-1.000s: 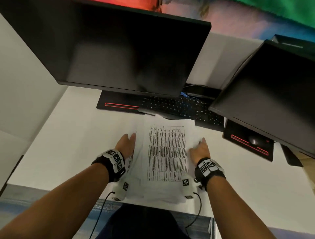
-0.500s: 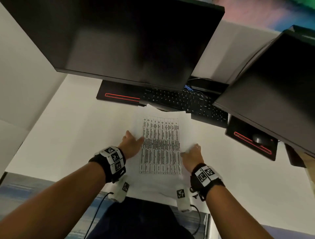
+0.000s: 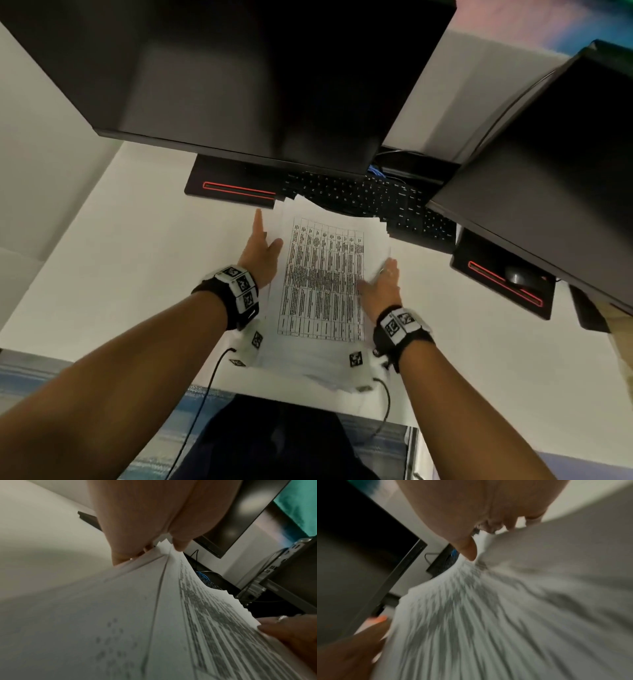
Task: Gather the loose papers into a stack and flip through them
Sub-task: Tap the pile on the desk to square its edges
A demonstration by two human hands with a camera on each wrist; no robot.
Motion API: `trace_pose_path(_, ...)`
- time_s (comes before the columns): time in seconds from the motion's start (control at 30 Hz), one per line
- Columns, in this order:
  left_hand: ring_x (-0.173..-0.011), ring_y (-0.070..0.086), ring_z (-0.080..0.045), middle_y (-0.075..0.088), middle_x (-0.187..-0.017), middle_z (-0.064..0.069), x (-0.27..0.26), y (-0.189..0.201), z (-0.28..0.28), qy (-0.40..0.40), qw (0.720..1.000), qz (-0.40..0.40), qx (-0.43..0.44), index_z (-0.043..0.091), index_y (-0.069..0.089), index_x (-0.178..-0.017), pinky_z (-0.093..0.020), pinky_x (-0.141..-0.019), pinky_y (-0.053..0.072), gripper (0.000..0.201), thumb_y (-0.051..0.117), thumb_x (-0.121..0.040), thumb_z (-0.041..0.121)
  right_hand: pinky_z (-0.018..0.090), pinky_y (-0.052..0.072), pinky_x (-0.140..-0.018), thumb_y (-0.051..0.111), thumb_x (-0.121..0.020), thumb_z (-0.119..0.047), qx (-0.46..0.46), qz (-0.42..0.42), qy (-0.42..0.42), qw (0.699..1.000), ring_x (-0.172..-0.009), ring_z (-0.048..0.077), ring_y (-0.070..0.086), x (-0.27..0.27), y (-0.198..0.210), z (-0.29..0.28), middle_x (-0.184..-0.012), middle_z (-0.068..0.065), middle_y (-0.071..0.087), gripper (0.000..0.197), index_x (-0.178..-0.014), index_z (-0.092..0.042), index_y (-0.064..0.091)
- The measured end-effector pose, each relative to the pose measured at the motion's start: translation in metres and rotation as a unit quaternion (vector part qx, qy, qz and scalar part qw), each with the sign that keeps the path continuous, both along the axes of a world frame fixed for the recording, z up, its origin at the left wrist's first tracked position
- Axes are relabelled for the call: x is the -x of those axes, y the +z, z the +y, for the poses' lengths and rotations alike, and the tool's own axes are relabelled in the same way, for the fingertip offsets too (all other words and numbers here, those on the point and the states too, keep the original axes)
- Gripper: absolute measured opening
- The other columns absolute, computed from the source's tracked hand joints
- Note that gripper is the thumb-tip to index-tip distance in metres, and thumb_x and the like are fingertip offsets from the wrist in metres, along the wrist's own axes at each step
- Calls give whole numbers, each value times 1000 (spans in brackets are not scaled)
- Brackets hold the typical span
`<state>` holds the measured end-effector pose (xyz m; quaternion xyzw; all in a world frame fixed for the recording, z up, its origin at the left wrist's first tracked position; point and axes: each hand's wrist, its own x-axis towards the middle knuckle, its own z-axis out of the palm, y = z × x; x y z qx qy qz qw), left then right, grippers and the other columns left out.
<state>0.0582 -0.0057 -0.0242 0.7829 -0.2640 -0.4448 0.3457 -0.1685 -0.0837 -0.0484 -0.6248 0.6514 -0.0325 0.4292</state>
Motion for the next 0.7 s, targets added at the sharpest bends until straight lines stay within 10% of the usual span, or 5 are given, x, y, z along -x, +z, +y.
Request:
trace_pose_path(0.17, -107, 55, -26, 56, -125, -14, 7, -3, 7, -49, 993, -56, -86, 0, 37, -137, -35, -86, 42, 58, 46, -100, 43, 39, 10, -125, 56, -98, -12, -10, -131, -55, 990, -151, 10, -1, 13, -14, 39, -164, -13, -12, 85, -157, -22, -5)
trace_pose_path(0.27, -106, 58, -29, 55, -129, -15, 15, 2, 1, -76, 995, -61, -19, 9, 20, -144, -39, -85, 49, 58, 48, -100, 33, 24, 4, -120, 56, -98, -10, 3, -100, -74, 992, -151, 12, 1, 16, -12, 44, -165, -6, -5, 79, -157, -11, 4)
trace_pose_path(0.47, -128, 46, -42, 30, -150, -17, 17, -4, -11, -173, 976, -126, -32, 34, -22, -150, -58, -106, 38, 83, 41, -98, 49, 31, 11, -123, 54, -99, -17, -9, 20, -33, 999, -152, 27, 12, 21, -5, 60, -164, 5, 7, 70, -153, 6, 17)
trace_pose_path(0.7, -125, 47, -38, 43, -140, -16, 21, -8, -23, -186, 971, -150, 15, 37, -18, -151, -59, -107, 36, 77, 39, -100, 38, 43, 8, -124, 56, -97, -21, 17, -4, -9, 1000, -152, 29, -9, 6, -5, 31, -165, 1, -15, 80, -157, -9, 4)
